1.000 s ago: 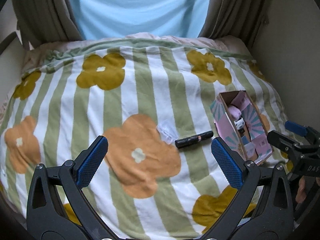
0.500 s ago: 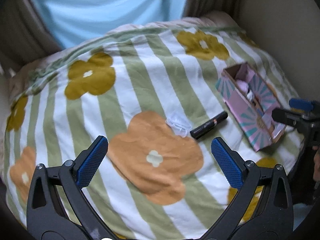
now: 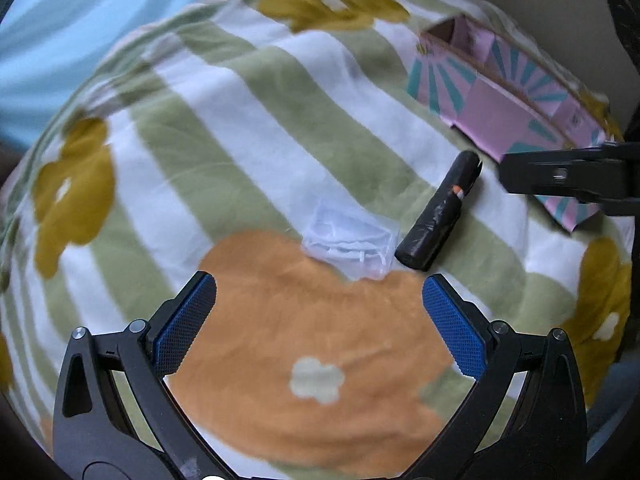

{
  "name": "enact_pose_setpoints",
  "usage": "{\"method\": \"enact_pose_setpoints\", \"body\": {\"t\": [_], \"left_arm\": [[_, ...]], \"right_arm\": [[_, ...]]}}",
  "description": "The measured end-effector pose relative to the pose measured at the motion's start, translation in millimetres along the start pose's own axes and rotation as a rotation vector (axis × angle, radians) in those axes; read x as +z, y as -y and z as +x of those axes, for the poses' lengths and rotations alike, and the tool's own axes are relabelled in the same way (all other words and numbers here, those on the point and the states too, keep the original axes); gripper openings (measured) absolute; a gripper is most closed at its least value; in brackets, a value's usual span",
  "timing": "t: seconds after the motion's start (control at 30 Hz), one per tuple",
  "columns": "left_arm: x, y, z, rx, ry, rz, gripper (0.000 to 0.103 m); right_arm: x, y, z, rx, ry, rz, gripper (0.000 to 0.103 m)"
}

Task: Organize objects
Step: 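Grasp the clear floss case with left tool while right tool grasps the black tube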

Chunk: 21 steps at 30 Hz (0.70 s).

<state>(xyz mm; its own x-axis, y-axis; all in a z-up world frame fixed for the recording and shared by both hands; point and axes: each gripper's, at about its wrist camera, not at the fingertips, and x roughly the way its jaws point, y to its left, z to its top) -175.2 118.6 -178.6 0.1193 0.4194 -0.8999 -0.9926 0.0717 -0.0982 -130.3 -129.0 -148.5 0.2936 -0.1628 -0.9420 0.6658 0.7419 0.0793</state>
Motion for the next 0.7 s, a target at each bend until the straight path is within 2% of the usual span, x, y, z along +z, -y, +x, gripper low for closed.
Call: {"method": "enact_pose_setpoints", "body": {"t": [0.17,0.33,0.37,0.5,0.7], "left_arm": [[9.1,5.2,48.0,-0.028,-0.039,0.081,0.103],[15.0,6.0,82.9,-0.057,-0.072,0.103,0.103],[15.9,5.9,87.2,-0.058,-0.097,0.111,0.103],[19.3,6.7,97.9,-0.087,-0.111,0.111,0.103],[26.0,13.6,105.0,-0.101,-0.138,0.140,0.103]], "right_arm": [[9.0,6.3,42.0,-0.044,-0.041,0.124,0.075],[14.2,12.6,67.0,-0.098,-0.071,0.223,0.071],[14.4,14.2,70.0,-0.107,-0.077,0.242,0.070],[12.7,21.7,80.5,-0.123,-0.104,0.320,0.069],[9.6,32.4,94.3,-0.122,-0.153,0.391,0.051]]}}
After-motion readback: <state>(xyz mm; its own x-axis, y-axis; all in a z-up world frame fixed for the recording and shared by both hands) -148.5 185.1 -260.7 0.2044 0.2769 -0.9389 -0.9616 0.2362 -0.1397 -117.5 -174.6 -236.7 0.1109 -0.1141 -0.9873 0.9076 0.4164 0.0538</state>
